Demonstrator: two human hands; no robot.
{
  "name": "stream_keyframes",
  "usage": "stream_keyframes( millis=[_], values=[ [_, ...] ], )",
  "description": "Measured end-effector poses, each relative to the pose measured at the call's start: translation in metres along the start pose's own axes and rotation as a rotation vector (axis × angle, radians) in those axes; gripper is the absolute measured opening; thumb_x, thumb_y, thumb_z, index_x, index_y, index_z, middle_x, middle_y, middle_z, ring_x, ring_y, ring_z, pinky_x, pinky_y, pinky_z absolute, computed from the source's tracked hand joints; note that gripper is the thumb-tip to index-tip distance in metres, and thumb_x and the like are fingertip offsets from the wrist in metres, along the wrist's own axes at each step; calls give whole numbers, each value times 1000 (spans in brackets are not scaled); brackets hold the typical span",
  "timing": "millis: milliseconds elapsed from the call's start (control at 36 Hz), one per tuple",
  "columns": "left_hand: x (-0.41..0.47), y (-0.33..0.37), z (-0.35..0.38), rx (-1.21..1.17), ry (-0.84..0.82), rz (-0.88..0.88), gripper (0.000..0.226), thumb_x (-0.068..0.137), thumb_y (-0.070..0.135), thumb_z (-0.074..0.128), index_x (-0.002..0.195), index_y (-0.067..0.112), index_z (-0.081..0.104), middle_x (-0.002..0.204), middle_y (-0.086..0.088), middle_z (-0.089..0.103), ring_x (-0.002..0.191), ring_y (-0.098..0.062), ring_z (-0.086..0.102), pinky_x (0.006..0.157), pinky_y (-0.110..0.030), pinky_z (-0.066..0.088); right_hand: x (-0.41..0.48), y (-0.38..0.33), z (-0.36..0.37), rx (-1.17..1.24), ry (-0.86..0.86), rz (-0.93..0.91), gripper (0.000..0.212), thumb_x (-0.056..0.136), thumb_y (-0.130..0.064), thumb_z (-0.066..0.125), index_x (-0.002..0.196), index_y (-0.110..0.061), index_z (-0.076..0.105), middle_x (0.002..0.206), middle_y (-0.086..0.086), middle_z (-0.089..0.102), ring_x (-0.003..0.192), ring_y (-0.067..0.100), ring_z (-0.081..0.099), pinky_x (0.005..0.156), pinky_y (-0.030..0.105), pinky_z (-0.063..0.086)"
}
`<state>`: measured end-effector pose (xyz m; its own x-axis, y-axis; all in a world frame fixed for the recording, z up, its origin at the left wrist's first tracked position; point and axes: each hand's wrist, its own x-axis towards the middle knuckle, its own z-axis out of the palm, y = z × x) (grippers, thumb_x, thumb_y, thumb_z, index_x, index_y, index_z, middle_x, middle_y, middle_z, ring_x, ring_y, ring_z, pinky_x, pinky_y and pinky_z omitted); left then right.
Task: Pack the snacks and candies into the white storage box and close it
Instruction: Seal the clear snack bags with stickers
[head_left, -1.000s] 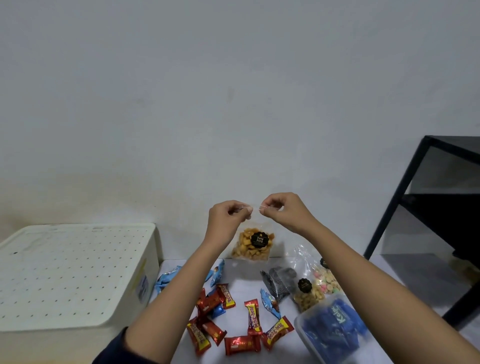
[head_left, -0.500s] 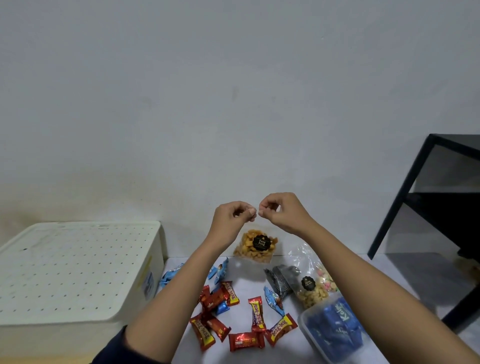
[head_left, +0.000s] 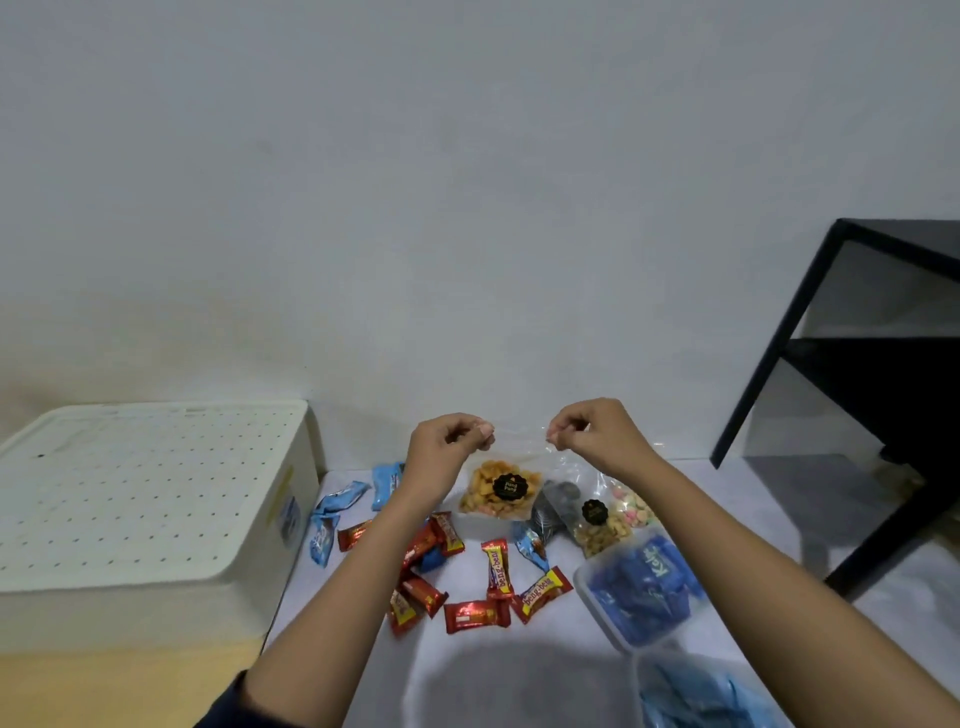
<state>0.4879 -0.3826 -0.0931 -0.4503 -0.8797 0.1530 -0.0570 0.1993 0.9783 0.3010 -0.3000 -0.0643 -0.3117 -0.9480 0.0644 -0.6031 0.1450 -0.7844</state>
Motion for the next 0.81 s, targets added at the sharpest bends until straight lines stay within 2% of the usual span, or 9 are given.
stream_keyframes(
  millis=[28, 83, 194, 278, 361, 528, 639, 722, 806],
  values=[
    [-6, -2, 3, 4, 3, -5, 9, 86, 6, 62, 79, 7, 68, 73, -6, 67, 68, -9, 62, 71, -20, 50, -5, 2, -1, 26, -10, 12, 15, 77, -3, 64, 68, -14, 70, 74, 9, 69, 71, 20, 63, 75, 36, 54],
    [-19, -6, 7, 10, 21, -23, 13, 87, 7, 61, 77, 13, 67, 75, -5, 67, 75, -14, 63, 76, -25, 51, -19, 3, -1, 63, -70, 17, 16, 78, -3, 61, 67, -11, 69, 72, 13, 68, 67, 20, 62, 74, 38, 54],
    [-47, -11, 17, 20, 27, -56, 7, 87, 8, 60, 83, 10, 66, 79, -4, 67, 79, -13, 62, 80, -24, 50, -48, 7, 3, 68, -249, 30, 10, 82, -6, 59, 80, -8, 69, 63, 3, 63, 56, 7, 58, 57, 15, 47],
    [-68, -18, 24, 37, -30, -82, 7, 87, 7, 61, 83, 11, 65, 80, -2, 65, 78, -9, 61, 74, -15, 48, -68, 15, 15, 28, -360, 28, 6, 83, -10, 63, 81, -8, 68, 68, 1, 62, 59, 6, 57, 61, 14, 46],
    [-90, -28, 28, 51, -36, -110, 6, 86, 6, 62, 84, 11, 65, 80, 0, 65, 77, -8, 60, 72, -14, 48, -88, 32, 34, 31, -338, 40, 6, 83, -12, 66, 78, -9, 69, 69, -2, 62, 63, 7, 56, 64, 17, 45],
    [-135, -64, 37, 230, -19, -169, 5, 85, 13, 64, 87, 15, 68, 96, -3, 66, 92, -19, 60, 84, -33, 48, -126, 63, 65, -62, -270, 113, 16, 80, -14, 68, 67, -22, 67, 62, -7, 56, 60, 8, 49, 66, 27, 43],
    [-161, -75, 48, 222, 99, -255, 14, 84, 11, 65, 97, 13, 61, 103, -5, 57, 84, -10, 55, 75, -18, 46, -144, 74, 79, -104, -249, 138, 8, 81, -11, 65, 79, -9, 72, 69, 5, 63, 60, 9, 49, 61, 29, 47],
    [-180, -76, 56, 93, 211, -391, 13, 84, 16, 66, 93, 11, 58, 92, -1, 59, 81, -13, 56, 69, -19, 46, -152, 72, 79, -22, -243, 119, 9, 81, -8, 64, 81, -9, 73, 65, -4, 60, 56, 1, 47, 56, 15, 40],
    [-193, -74, 63, -3, 144, -462, 13, 89, 19, 60, 90, 6, 63, 83, -2, 61, 75, -12, 56, 68, -21, 46, -156, 71, 81, -15, -327, 83, 7, 78, -6, 65, 77, -9, 71, 64, -5, 58, 58, 2, 49, 54, 10, 38]
  ],
)
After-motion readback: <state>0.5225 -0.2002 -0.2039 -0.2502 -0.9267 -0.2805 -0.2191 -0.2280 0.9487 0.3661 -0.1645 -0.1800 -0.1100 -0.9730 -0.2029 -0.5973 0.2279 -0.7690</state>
